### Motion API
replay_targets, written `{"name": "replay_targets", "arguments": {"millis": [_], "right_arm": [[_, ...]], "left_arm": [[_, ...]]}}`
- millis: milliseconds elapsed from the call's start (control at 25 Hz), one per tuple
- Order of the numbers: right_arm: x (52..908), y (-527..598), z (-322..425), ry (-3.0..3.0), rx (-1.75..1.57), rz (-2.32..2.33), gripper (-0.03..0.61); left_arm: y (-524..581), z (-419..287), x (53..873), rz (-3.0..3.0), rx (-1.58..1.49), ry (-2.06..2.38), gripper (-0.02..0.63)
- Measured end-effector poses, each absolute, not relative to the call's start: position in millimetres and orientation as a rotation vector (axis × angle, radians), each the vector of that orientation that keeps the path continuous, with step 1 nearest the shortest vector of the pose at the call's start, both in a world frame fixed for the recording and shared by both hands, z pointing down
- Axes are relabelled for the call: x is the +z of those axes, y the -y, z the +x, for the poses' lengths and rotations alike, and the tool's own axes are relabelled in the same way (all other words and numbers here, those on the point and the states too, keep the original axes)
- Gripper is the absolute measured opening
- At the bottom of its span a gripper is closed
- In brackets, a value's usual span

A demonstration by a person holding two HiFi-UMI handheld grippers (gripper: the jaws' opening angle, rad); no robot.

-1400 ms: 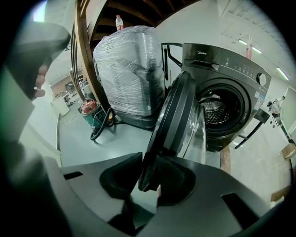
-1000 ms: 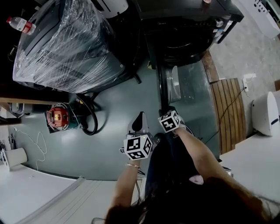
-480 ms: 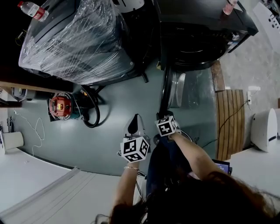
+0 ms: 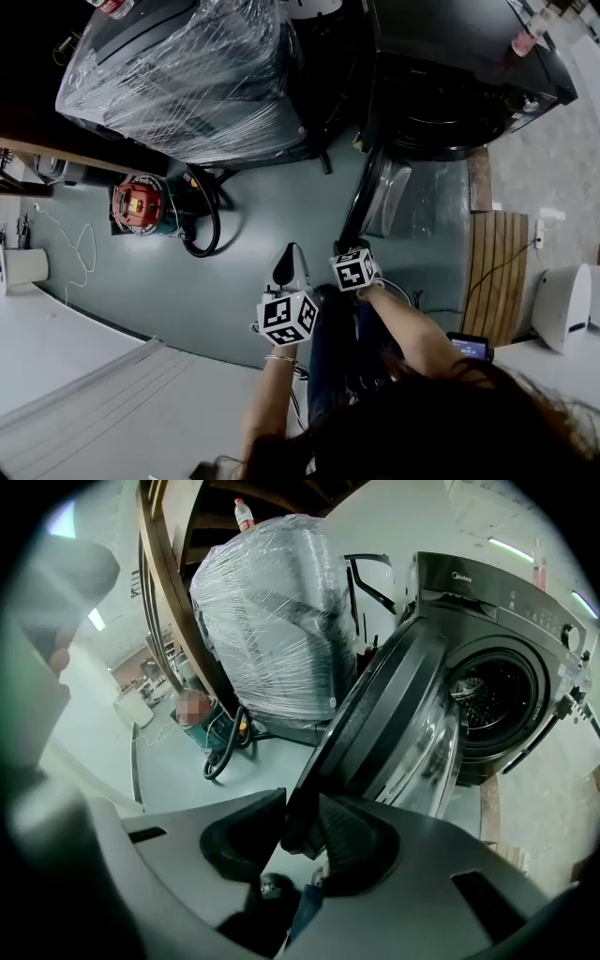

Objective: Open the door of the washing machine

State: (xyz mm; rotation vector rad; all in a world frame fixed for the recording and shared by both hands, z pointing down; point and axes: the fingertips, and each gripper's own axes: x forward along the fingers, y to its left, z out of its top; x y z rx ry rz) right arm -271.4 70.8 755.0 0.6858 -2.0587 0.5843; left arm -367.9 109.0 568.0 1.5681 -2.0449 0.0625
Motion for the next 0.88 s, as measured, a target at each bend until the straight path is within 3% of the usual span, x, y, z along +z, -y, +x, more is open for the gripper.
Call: {"name": "replay_targets", "arguments": {"millis": [880], "right_arm": [[757, -62, -343, 1.998, 0.676, 0.917, 0.1]], "left_arm": [[-99, -445, 572, 1.768, 0.152, 1.836, 0.012]]}}
